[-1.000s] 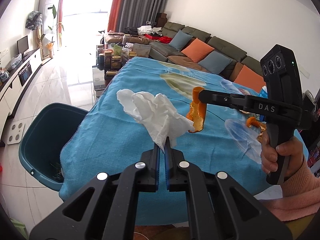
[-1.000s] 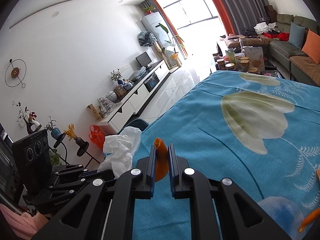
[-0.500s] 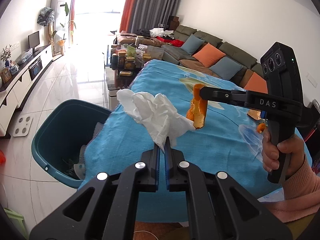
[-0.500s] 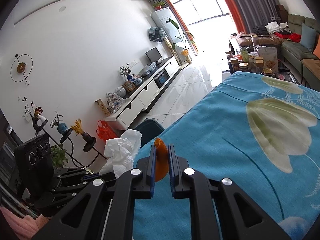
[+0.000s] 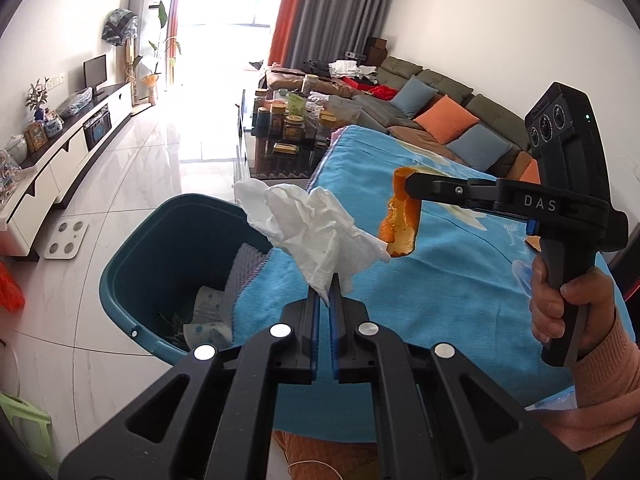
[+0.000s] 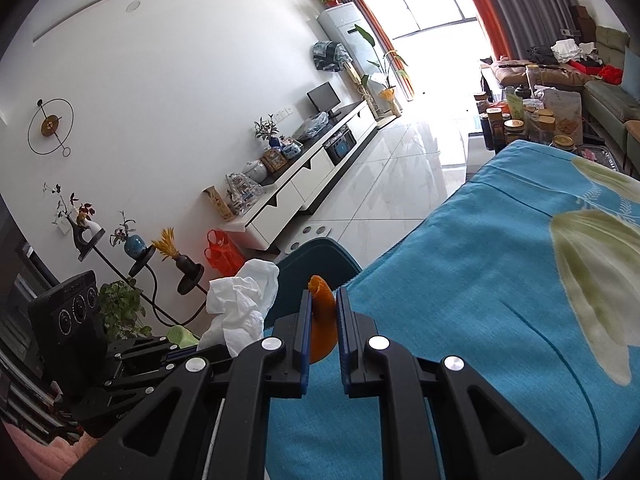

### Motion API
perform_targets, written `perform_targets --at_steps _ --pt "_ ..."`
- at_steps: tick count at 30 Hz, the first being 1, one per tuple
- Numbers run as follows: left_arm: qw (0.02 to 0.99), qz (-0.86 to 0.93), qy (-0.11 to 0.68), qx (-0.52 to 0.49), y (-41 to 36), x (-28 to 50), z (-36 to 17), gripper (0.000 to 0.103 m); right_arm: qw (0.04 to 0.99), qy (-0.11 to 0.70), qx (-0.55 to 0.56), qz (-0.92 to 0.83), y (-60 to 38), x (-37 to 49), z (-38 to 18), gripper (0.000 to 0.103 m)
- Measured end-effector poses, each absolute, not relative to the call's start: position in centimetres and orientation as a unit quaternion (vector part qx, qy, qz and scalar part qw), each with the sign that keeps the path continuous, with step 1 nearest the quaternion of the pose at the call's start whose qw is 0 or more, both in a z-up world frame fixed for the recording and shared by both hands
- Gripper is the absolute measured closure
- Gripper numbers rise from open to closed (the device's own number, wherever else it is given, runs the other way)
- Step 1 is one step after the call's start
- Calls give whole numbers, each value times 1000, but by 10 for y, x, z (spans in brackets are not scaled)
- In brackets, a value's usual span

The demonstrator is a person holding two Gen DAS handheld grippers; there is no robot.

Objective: Collect trash
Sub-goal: 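Lower the tissue into the bin and open the left tool while the right tool drops the peel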

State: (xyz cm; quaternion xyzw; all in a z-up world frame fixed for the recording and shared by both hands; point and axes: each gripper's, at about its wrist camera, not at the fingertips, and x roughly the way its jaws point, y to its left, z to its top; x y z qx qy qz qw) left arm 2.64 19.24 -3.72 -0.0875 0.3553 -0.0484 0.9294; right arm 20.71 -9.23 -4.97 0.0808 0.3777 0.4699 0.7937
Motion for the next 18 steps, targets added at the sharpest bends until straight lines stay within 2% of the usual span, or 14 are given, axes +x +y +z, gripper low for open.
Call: perform_targets --at_steps 18 --pt "926 -15 364 -102 224 37 -45 98 787 387 59 476 -49 211 -55 93"
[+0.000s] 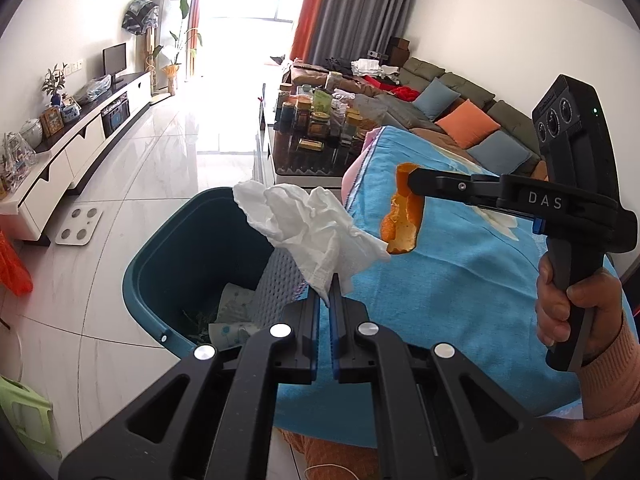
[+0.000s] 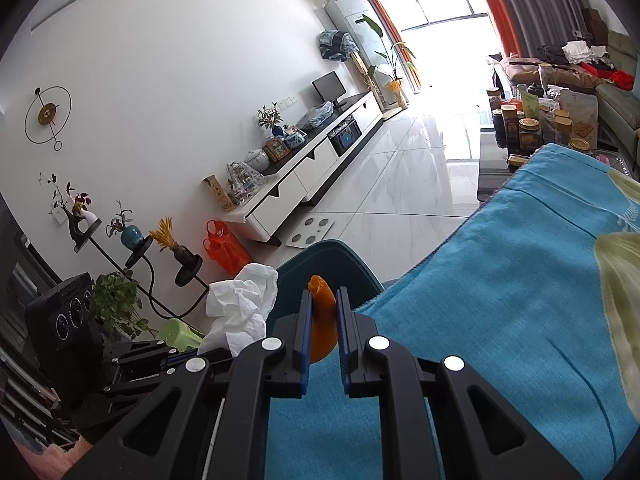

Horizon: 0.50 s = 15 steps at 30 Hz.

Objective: Collect trash
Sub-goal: 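Lower the tissue into the bin and open the left tool while the right tool drops the peel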

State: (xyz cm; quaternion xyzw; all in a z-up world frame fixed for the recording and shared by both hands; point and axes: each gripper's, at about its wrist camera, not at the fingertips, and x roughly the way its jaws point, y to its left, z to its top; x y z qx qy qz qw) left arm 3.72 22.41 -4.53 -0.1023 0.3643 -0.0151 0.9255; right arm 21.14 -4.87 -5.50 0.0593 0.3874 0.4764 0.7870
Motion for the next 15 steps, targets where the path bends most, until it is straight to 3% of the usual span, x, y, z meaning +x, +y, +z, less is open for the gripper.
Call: perform_targets --at_steps 15 --pt "918 5 380 -114 240 50 -57 98 784 401 34 472 -10 217 -58 93"
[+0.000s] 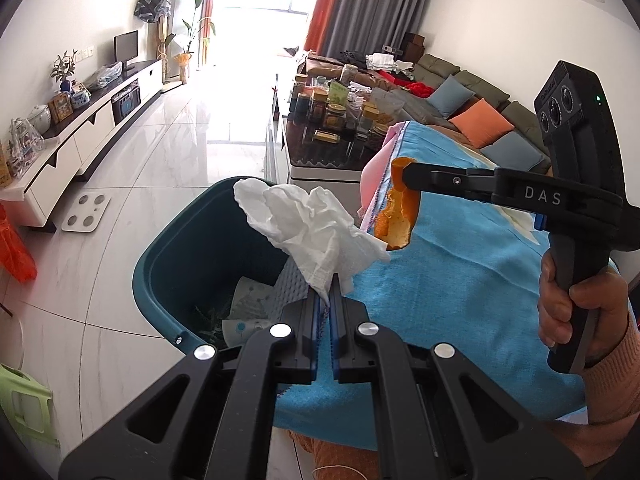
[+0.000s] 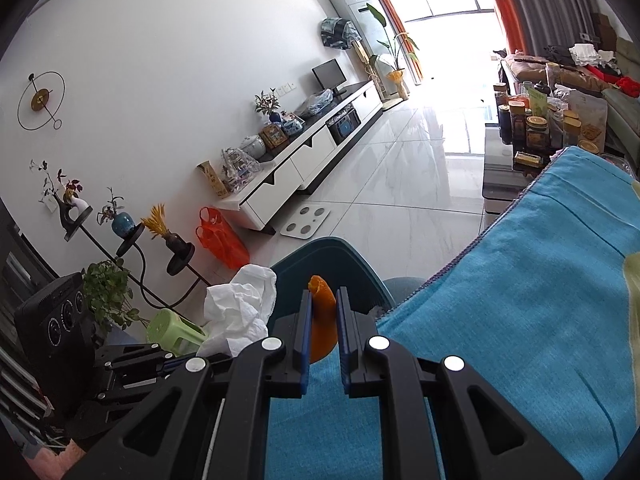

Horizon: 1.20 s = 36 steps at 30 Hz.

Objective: Collect trash
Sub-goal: 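Lower the tissue into the bin and open the left tool while the right tool drops the peel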

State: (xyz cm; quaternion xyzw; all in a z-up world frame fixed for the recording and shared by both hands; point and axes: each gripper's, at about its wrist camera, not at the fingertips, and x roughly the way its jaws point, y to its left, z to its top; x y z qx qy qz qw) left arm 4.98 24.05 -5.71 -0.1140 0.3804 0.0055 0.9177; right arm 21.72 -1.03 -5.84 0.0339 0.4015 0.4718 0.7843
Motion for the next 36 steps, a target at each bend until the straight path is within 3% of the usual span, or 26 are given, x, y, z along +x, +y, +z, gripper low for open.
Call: perform_targets --at_steps 36 --pt "900 33 413 -136 260 82 -87 98 780 434 -8 451 52 216 -78 92"
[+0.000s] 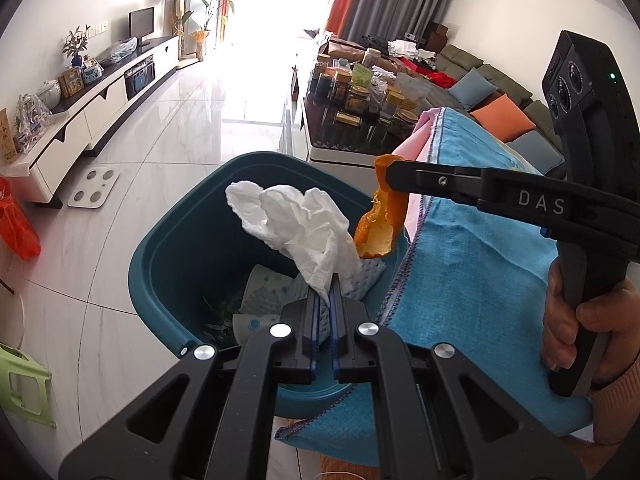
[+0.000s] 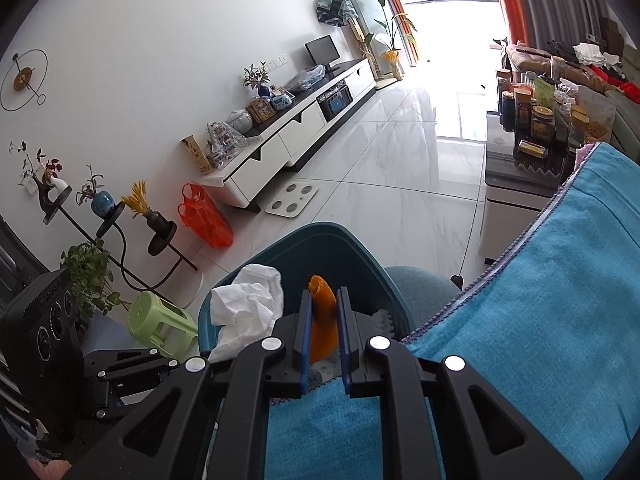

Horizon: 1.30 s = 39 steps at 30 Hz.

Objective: Collect trash
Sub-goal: 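Lower the tissue into the bin and open the left tool while the right tool drops the peel, then move both open tools back over the bed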

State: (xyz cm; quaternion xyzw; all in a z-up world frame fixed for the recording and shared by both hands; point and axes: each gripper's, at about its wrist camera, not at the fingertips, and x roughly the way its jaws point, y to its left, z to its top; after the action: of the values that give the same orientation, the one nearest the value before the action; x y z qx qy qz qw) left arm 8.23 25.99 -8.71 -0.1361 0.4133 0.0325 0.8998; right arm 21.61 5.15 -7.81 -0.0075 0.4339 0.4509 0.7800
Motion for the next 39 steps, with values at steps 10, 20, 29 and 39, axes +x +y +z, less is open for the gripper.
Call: perform_targets --at_steps 10,20,29,39 --pt "892 57 419 -159 267 94 -100 82 778 444 2 445 49 221 -81 82" --pt "924 37 361 -122 236 69 -68 51 798 392 17 459 -21 197 -51 70" --pt "935 -104 334 -57 135 55 -47 46 841 353 19 409 -144 162 -34 63" --pt "898 -268 349 -15 13 54 -52 46 899 337 77 267 -292 136 -34 62"
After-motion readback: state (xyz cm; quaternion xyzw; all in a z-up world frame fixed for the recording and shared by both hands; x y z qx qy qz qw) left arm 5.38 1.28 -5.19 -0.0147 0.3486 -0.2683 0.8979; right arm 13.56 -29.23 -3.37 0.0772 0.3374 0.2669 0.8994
